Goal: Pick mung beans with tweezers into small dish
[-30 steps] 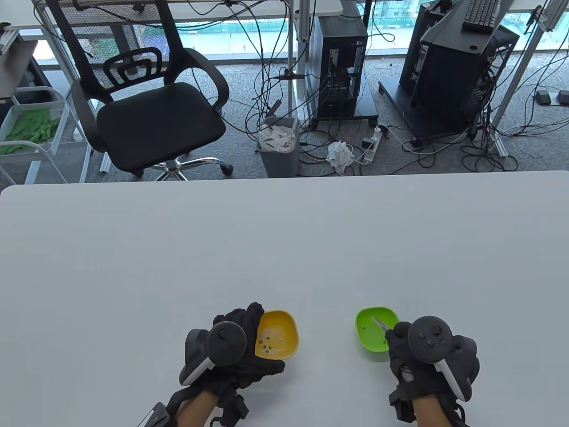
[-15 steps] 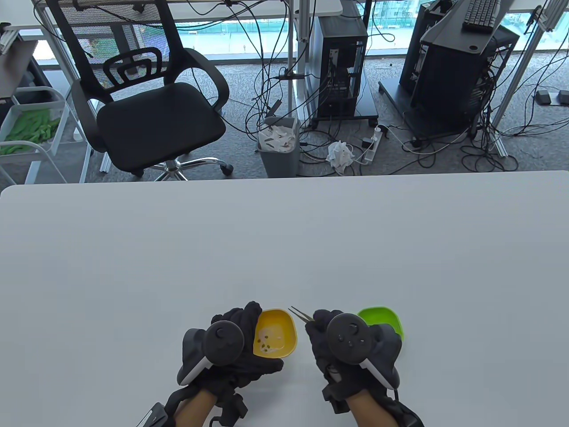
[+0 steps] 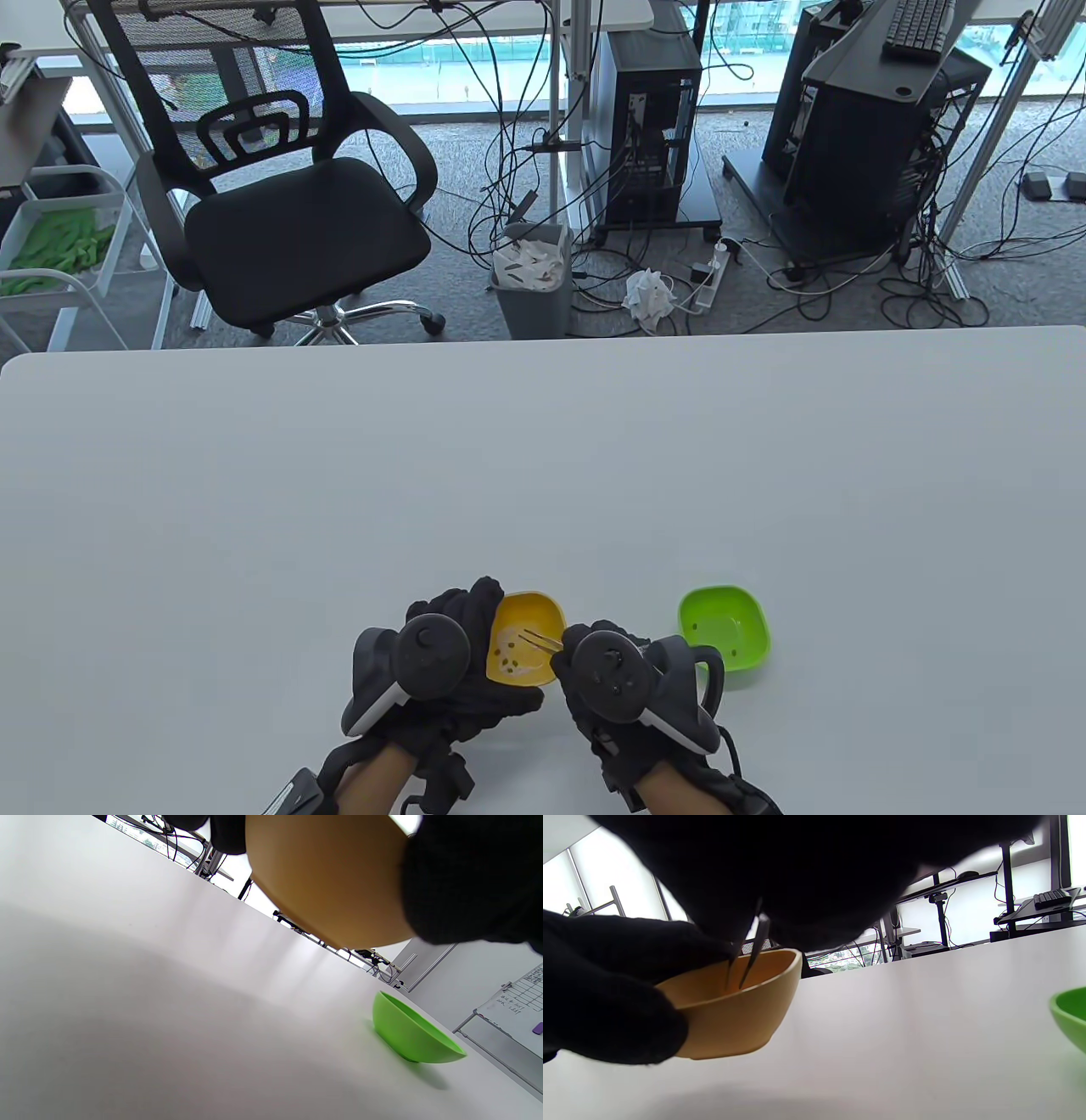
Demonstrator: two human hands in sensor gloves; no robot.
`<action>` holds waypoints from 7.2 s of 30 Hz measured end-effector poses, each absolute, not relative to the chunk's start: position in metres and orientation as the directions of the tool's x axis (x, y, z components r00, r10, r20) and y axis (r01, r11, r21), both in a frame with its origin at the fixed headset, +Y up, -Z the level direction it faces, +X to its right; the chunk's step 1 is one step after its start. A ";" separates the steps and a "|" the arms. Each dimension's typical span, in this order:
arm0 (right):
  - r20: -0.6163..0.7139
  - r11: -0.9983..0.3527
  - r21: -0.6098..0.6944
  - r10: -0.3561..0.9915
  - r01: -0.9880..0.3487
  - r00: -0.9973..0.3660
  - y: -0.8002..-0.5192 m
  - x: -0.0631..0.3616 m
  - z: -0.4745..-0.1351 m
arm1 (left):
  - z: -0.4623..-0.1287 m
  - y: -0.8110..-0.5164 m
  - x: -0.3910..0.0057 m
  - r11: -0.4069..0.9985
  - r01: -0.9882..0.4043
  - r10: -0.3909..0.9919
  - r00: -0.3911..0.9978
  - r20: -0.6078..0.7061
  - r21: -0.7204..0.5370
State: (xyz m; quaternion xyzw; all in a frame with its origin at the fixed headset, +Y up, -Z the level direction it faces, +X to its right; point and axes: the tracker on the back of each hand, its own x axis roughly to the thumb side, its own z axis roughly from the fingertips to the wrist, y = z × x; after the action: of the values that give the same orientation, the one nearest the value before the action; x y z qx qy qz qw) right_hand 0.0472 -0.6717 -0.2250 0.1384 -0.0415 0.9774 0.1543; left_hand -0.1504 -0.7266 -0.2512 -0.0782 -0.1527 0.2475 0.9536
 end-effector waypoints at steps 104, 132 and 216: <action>0.367 -0.962 -0.073 0.219 -0.263 -0.904 -0.653 0.026 -0.217 | -0.251 -0.728 -0.150 0.869 -0.438 0.489 0.832 0.263 -0.230; 0.337 -0.983 0.014 0.179 -0.186 -0.924 -0.674 0.016 -0.221 | -0.251 -0.729 -0.147 0.873 -0.424 0.480 0.834 0.273 -0.241; 0.284 -0.938 -0.033 0.323 -0.346 -0.903 -0.657 0.051 -0.222 | -0.250 -0.727 -0.148 0.872 -0.436 0.485 0.830 0.276 -0.222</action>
State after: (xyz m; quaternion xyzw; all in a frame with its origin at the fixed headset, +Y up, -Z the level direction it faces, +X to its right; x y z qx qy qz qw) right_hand 0.0512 -0.6565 -0.2216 0.1382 -0.0413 0.9745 0.1718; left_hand -0.1479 -0.7273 -0.2501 -0.0749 -0.1635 0.2416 0.9536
